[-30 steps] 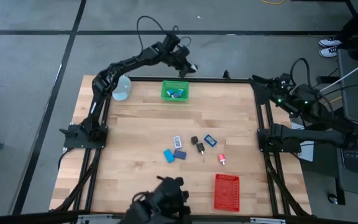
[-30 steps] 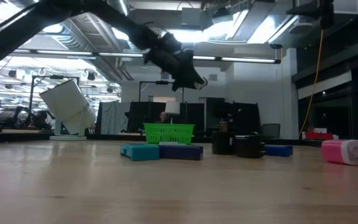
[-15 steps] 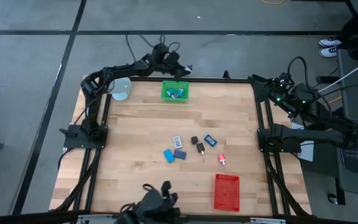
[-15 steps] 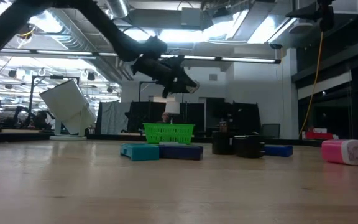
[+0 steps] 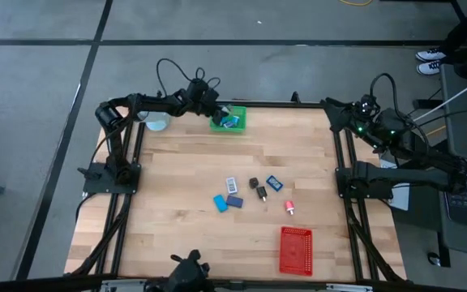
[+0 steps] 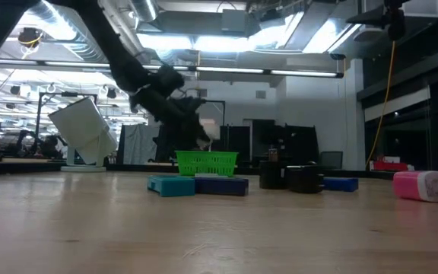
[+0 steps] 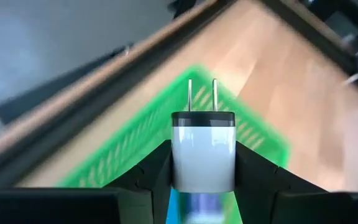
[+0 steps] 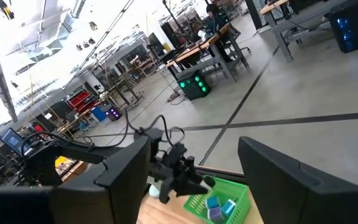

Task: Pick & Place Office items
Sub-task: Put the white charger adapter into the green bin, then put the top black charger adapter into the green bin

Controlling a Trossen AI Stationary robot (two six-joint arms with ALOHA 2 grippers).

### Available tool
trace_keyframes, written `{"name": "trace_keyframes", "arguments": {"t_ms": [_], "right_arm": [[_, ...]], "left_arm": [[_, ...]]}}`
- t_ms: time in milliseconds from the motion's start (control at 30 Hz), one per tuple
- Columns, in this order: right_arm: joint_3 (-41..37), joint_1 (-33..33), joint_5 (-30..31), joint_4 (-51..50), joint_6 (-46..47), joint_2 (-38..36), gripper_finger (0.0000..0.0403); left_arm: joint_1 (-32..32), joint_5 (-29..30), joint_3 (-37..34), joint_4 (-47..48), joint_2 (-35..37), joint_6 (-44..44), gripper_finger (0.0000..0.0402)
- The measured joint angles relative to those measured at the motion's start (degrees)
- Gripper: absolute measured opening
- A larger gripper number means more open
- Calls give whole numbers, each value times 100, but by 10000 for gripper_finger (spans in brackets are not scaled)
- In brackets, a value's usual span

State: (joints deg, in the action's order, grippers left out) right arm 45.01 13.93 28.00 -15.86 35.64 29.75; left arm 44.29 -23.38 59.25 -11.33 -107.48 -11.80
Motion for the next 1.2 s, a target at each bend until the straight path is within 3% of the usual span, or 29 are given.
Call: {"name": "trace_keyframes", "arguments": {"t_ms": [167, 467, 733, 867, 1067, 1200], "right_arm": [[0, 0, -94, 123, 99, 110, 251], [0, -4, -315, 250, 102, 175, 251], [0, -4, -353, 259, 69, 175, 251], [0, -5, -359, 258, -9, 175, 251], [0, -4, -412, 258, -31, 175, 251], [0, -6, -549, 258, -73, 175, 251]], "left_arm": [[-37, 86, 1, -241, -15, -62, 144], [-39, 115, 1, -403, -15, -425, 220], [-391, -653, 106, -525, 280, -806, 247], [-1050, -694, 559, 435, 685, 182, 247], [-2233, 445, 1709, 2976, 815, 2503, 256], [-2815, 805, 2013, 3559, 581, 3144, 264]]}}
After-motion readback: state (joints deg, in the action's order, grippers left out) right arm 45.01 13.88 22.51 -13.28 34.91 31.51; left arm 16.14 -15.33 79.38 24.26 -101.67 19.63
